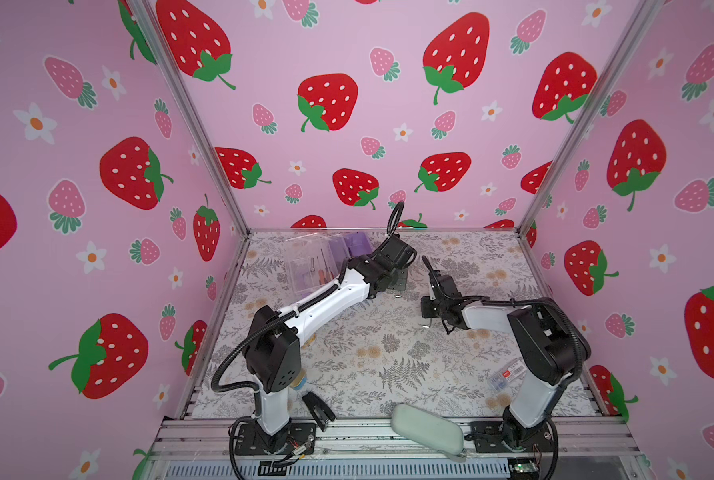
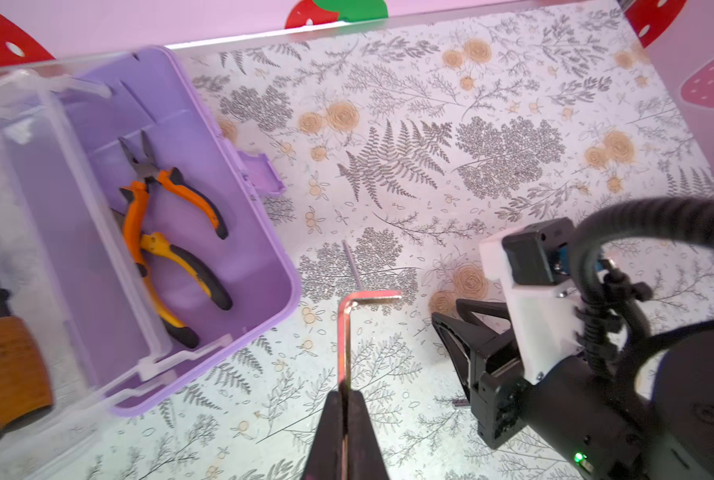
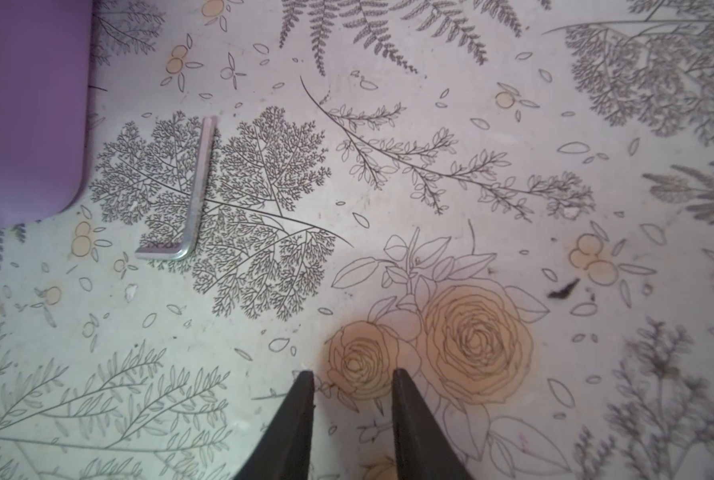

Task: Pack the tool kit
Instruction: 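Carry the gold hex key with the left gripper over the clear tray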

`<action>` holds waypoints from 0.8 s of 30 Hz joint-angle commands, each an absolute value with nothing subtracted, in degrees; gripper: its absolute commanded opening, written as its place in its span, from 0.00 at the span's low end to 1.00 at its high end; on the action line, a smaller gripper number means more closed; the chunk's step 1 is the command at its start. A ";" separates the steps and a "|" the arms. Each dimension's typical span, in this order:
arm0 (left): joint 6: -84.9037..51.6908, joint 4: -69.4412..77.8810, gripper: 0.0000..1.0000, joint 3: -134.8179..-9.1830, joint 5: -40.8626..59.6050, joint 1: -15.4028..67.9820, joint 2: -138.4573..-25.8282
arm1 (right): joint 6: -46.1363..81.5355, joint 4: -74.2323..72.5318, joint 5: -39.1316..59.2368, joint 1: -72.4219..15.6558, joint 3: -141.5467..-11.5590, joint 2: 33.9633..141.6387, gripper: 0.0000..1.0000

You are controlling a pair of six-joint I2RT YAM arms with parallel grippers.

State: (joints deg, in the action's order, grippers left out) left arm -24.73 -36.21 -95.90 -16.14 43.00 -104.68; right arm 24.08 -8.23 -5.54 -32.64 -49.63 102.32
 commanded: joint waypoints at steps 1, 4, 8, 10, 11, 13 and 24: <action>-23.29 -40.95 0.00 -94.30 -22.78 40.46 -101.19 | 23.23 -2.55 -8.00 -33.13 -48.19 101.45 0.37; -23.42 -43.01 0.00 -92.10 -25.94 36.64 -97.93 | 23.07 -2.47 -7.93 -33.20 -48.58 102.12 0.37; -26.15 -43.37 0.00 -87.14 -26.65 29.26 -93.43 | 22.90 -2.12 -8.01 -33.49 -48.91 102.20 0.37; -27.63 -43.50 0.00 -85.03 -25.82 25.06 -91.58 | 22.77 -2.12 -8.33 -33.57 -48.78 101.81 0.37; -28.04 -43.55 0.00 -84.32 -25.59 23.43 -90.98 | 22.72 -2.22 -8.36 -33.57 -48.74 101.72 0.37; -29.10 -44.17 0.00 -83.26 -24.84 20.01 -90.44 | 22.65 -2.37 -8.06 -33.57 -48.69 101.71 0.37; -28.98 -44.57 0.00 -83.35 -21.59 13.82 -98.62 | 22.76 -2.47 -7.14 -33.57 -48.70 101.65 0.37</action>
State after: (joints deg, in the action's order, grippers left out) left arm -27.97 -43.20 -82.74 -21.98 14.39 -96.27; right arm 22.83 -7.07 -7.40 -33.28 -49.47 102.00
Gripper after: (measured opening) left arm 0.050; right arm 0.369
